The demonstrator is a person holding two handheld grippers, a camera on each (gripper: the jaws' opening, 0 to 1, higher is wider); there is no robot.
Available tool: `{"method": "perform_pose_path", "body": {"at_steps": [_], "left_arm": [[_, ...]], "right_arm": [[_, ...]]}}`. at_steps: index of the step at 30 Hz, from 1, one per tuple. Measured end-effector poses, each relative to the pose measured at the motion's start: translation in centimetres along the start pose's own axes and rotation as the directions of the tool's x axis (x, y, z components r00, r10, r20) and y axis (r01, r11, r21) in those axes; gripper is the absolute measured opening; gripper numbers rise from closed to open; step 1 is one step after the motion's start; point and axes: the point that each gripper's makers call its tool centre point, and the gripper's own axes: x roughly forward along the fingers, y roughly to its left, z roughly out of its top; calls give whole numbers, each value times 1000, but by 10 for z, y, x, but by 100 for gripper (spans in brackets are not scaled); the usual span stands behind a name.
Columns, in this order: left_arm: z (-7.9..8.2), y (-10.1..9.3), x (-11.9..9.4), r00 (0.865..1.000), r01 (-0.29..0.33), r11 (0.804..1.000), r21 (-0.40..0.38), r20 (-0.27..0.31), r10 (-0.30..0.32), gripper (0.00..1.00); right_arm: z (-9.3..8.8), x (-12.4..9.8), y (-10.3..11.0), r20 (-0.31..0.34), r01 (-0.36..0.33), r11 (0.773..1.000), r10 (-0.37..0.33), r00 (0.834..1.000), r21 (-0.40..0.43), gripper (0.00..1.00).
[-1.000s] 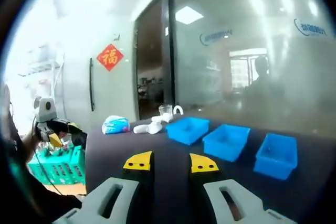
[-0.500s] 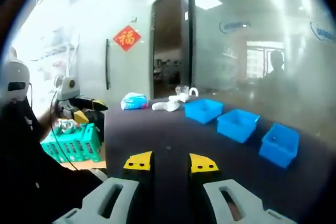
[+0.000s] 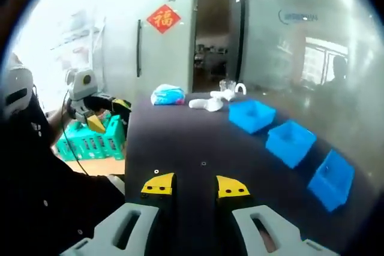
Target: Sort the screws, nuts, and washers into the corresponding bins
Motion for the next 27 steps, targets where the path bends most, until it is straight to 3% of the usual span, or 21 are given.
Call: {"method": "perform_pose_path", "body": {"at_steps": [11, 21, 27], "left_arm": [[-6, 8, -5, 1000, -23, 1000, -13, -3, 23, 44], [-6, 15, -9, 999, -34, 999, -15, -6, 34, 44], [-8, 15, -8, 999, -41, 999, -12, -14, 40, 44]], "right_arm": [[-3, 44, 3, -123, -88, 995, 81, 989, -50, 20], [-12, 87, 12, -272, -185, 978, 154, 950, -92, 19], [-21, 108, 12, -342, -211, 968, 155, 927, -133, 19]]}}
